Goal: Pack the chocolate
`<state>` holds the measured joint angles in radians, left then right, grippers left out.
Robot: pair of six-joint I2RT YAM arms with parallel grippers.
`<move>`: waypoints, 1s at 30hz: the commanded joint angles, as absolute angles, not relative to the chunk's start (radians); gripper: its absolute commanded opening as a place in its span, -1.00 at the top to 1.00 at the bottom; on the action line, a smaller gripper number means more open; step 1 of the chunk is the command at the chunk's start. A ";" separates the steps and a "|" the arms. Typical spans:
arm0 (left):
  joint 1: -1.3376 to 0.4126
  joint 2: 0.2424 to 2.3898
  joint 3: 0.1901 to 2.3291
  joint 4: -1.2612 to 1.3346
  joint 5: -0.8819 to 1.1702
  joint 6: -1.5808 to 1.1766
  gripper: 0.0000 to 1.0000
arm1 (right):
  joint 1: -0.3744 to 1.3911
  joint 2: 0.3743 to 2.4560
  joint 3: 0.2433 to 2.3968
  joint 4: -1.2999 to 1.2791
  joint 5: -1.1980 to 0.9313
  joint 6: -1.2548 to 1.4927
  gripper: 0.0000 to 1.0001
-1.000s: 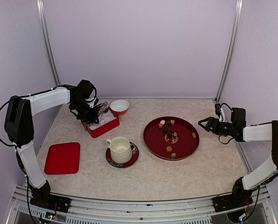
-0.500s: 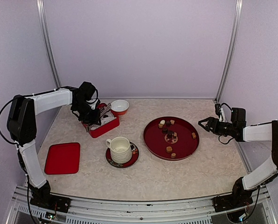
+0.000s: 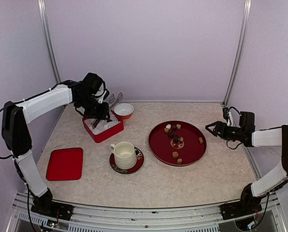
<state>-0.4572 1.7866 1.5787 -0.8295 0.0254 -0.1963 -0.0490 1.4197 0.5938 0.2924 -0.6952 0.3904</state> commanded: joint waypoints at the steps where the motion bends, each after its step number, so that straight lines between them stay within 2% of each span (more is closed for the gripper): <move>1: -0.579 1.781 1.678 -0.882 -0.037 -0.168 0.22 | -0.061 1.388 0.594 0.283 -0.694 0.381 -0.63; 16: -0.918 2.083 1.966 -0.967 -0.037 -0.170 0.16 | -0.061 1.388 0.583 0.278 -0.698 0.370 -0.63; 30: -1.002 2.234 1.967 -0.991 0.032 -0.223 0.16 | -0.061 1.397 0.575 0.298 -0.705 0.378 -0.63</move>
